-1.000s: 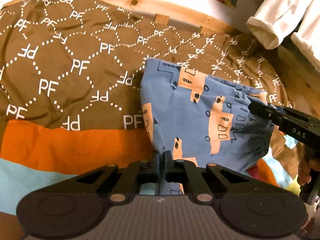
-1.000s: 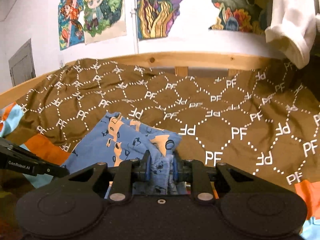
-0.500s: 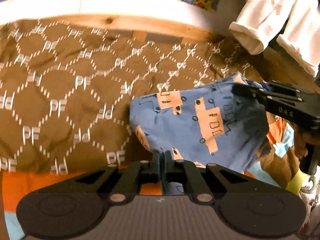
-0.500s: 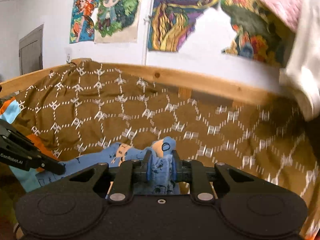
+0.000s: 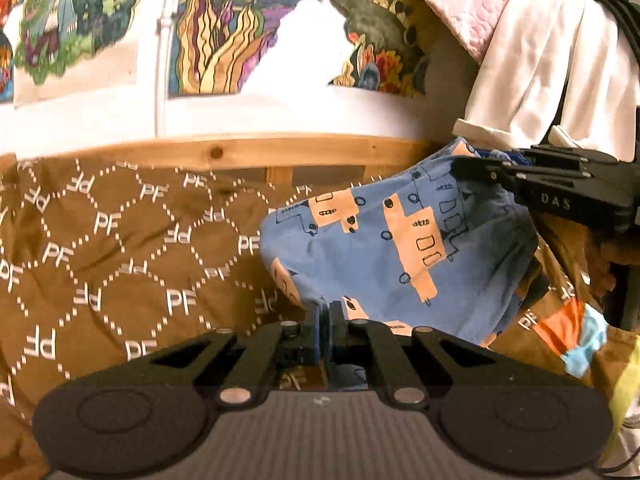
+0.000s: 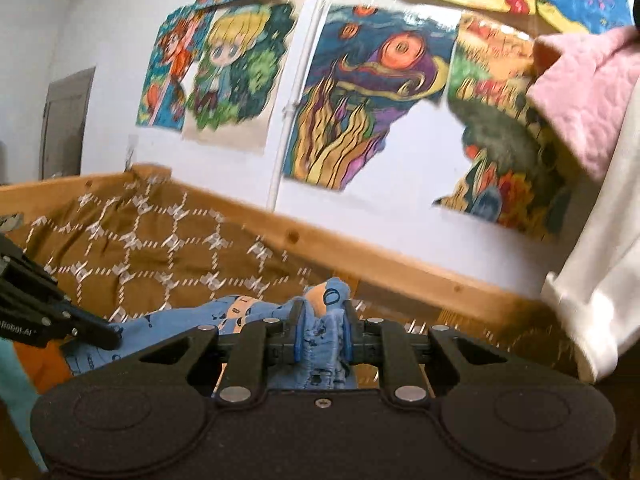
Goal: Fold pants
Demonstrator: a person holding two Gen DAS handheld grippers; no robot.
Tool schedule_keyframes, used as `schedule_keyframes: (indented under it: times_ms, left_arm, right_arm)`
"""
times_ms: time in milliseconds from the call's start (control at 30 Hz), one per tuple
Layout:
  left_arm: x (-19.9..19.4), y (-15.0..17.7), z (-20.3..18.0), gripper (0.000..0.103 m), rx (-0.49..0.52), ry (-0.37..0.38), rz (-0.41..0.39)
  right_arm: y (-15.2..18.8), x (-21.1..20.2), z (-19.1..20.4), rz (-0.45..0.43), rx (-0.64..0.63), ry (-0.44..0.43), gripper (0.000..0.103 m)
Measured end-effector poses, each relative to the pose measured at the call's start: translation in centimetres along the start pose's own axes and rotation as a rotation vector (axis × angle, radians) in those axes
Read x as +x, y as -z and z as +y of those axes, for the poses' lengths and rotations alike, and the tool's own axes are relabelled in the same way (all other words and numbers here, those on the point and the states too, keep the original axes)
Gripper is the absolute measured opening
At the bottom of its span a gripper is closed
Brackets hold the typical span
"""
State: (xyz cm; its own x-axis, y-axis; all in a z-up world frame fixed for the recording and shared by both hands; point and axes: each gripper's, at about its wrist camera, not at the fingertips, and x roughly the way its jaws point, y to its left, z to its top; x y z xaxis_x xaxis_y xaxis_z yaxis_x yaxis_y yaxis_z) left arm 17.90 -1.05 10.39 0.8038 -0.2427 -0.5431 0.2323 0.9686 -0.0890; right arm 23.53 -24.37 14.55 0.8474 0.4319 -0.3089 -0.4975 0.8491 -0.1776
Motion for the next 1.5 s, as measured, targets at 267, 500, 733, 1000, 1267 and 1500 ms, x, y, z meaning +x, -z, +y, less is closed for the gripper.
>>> schedule_keyframes:
  times_ms: [267, 500, 733, 1000, 1267, 1500]
  left_arm:
    - [8.8, 5.7, 2.8, 0.004, -0.051, -0.063, 0.072]
    - [9.4, 7.1, 3.3, 0.011, -0.066, -0.065, 0.095]
    - [8.7, 6.9, 4.4, 0.03, -0.118, -0.083, 0.108]
    - [9.1, 7.4, 3.5, 0.06, -0.091, -0.139, 0.154]
    - [7.1, 7.1, 2.8, 0.079, -0.118, -0.124, 0.152]
    - [4.1, 6.8, 1.4, 0.099, -0.116, -0.118, 0.101]
  right_arm:
    - [5.7, 8.3, -1.5, 0.192, 0.097, -0.003, 0.021]
    - [10.5, 10.9, -3.1, 0.26, 0.184, 0.047, 0.029]
    - [10.5, 8.8, -2.9, 0.223, 0.195, 0.084, 0.064]
    - [12.5, 6.9, 0.1, 0.28, 0.117, 0.204, 0.082]
    - [11.9, 0.8, 0.7, 0.142, 0.257, 0.18, 0.099]
    - [10.8, -2.9, 3.0, 0.083, 0.248, 0.186, 0.102]
